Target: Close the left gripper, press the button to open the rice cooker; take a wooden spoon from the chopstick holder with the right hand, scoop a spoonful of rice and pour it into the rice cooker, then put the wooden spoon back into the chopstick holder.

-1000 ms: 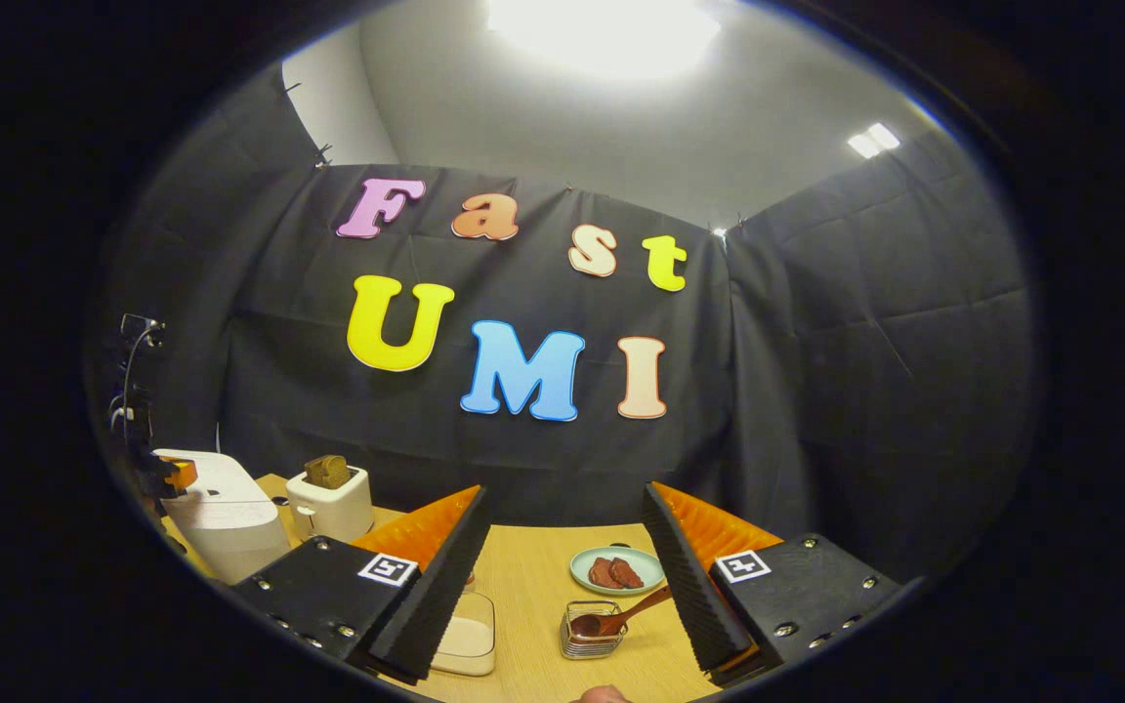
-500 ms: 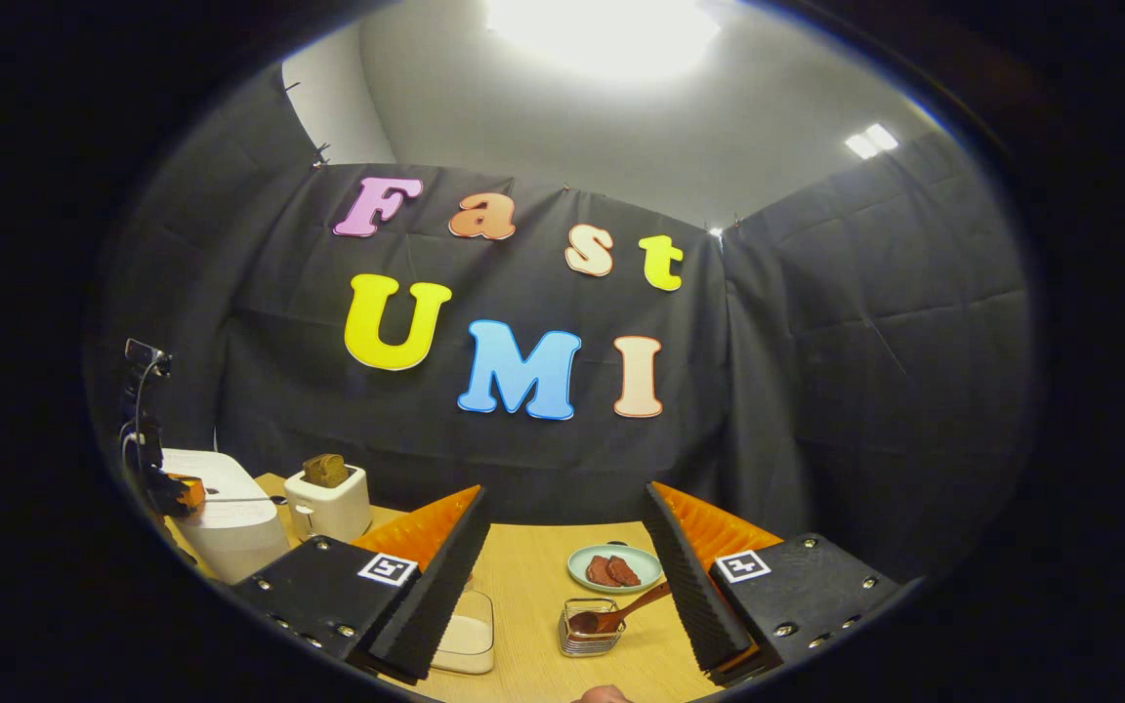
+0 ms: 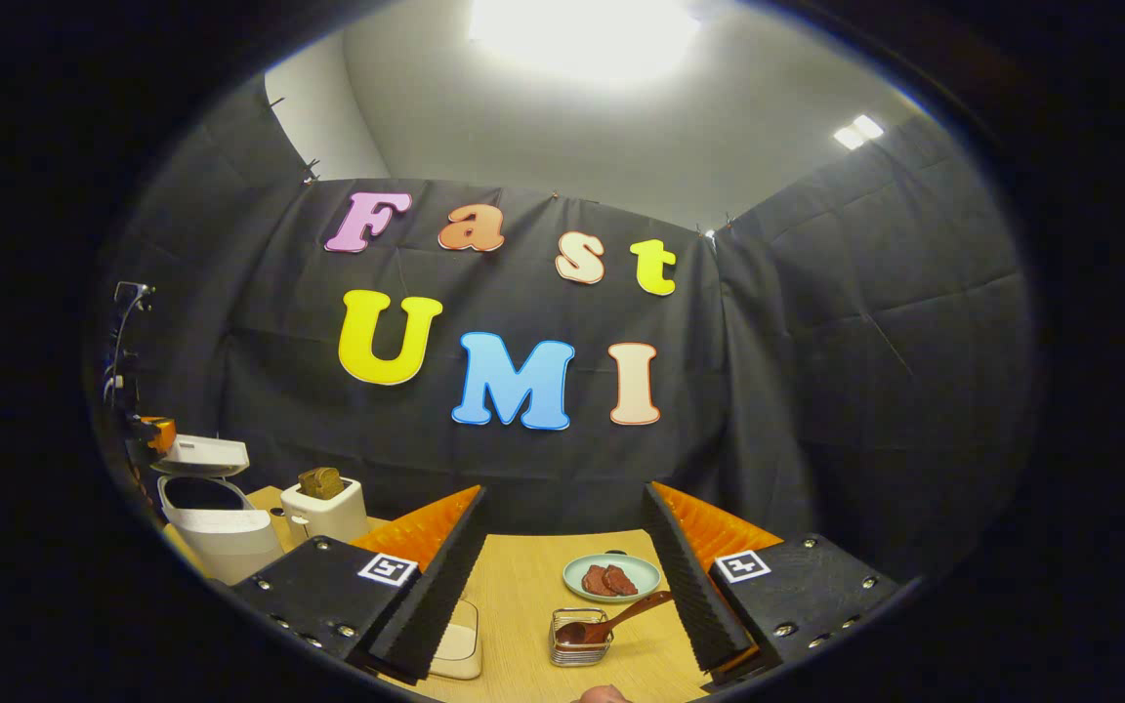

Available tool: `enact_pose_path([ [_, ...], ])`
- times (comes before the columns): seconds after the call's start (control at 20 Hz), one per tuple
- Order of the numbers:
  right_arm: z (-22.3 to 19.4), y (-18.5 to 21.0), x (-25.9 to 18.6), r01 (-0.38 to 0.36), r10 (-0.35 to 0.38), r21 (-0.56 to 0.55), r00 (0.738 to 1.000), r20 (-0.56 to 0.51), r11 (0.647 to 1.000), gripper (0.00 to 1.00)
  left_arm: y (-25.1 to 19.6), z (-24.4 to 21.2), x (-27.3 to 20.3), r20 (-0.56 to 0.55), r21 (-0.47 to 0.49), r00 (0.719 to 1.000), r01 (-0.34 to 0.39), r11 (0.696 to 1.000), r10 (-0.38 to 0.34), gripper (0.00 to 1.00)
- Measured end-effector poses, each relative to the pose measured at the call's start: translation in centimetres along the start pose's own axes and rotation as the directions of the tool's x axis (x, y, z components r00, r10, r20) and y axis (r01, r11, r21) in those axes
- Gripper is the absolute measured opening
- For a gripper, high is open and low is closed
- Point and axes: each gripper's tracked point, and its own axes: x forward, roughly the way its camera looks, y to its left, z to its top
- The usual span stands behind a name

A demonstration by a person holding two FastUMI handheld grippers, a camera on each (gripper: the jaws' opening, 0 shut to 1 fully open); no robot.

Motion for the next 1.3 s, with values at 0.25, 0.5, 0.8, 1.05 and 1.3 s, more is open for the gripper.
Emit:
enact_pose_path([
  [0.25, -1.3, -2.9, 1.9, -0.008, 0.008, 0.033, 1.000, -0.007, 0.999, 0.95, -3.5, 4.8, -4.4, 0.103, 0.013, 0.994, 0.035, 0.999, -0.036, 0.79],
  [0.5, -4.2, -6.0, 4.0, 0.007, -0.003, 0.085, 0.998, -0.058, 0.996, 0.95, -8.2, 6.8, -8.9, 0.138, 0.013, 0.986, 0.090, 0.996, -0.091, 0.96],
  [0.8, -10.2, -8.3, 6.2, 0.028, 0.009, 0.215, 0.985, -0.171, 0.976, 0.96, -11.9, 7.7, -13.3, 0.146, 0.061, 0.981, 0.122, 0.991, -0.130, 0.96],
  [1.05, -15.3, -9.1, 8.0, 0.045, 0.023, 0.257, 0.966, -0.256, 0.965, 0.98, -13.6, 8.1, -15.4, 0.128, 0.089, 0.982, 0.129, 0.988, -0.140, 0.96],
  [1.3, -20.4, -8.5, 9.3, 0.050, 0.058, 0.287, 0.933, -0.355, 0.957, 0.98, -14.4, 8.9, -16.8, 0.137, 0.115, 0.982, 0.114, 0.987, -0.129, 0.96],
])
